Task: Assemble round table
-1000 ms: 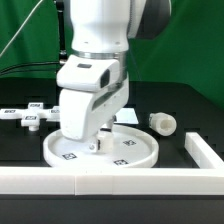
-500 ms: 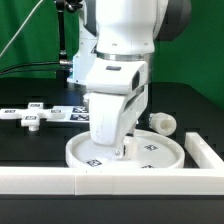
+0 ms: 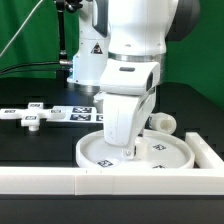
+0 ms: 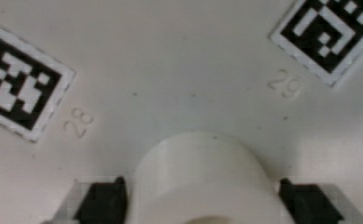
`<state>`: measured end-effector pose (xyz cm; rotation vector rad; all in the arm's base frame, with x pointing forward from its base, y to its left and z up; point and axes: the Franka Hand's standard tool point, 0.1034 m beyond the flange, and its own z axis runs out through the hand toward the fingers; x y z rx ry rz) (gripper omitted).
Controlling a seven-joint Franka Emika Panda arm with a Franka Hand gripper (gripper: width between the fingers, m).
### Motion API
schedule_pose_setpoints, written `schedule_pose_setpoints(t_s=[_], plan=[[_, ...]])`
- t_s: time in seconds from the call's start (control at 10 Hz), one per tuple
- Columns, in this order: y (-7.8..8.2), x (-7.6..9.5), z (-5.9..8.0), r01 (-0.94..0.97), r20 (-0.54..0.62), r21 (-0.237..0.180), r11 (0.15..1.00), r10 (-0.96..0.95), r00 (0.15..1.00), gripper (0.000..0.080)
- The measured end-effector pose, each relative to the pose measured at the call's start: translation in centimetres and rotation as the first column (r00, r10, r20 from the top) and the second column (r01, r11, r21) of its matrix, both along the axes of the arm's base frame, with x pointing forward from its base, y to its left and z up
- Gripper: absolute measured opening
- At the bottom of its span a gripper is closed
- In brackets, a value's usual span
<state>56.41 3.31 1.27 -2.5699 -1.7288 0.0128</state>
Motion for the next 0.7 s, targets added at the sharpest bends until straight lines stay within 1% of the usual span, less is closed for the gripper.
schedule_pose_setpoints(t_s=[0.2,0.3,0.4,0.5,0.6,0.7], plan=[[0.0,0.0,0.0,0.0,0.0,0.0,1.0,0.0,1.0,0.0409],[0.0,0.0,0.0,0.001,0.0,0.0,1.0,-0.001,1.0,0.0525],[-0.3,-0.1,0.0,0.003,0.0,-0.001,1.0,-0.003,1.0,0.0525],[-0.7,-0.6,0.3,0.017,0.0,-0.006,1.0,-0.017,1.0,0.0626],[-0.7,-1.3,1.0,0.025,0.002,-0.008,1.0,-0.025,1.0,0.0645],[-0.8,-1.7,1.4,0.063,-0.002,-0.011,0.998,-0.063,0.998,0.0645]])
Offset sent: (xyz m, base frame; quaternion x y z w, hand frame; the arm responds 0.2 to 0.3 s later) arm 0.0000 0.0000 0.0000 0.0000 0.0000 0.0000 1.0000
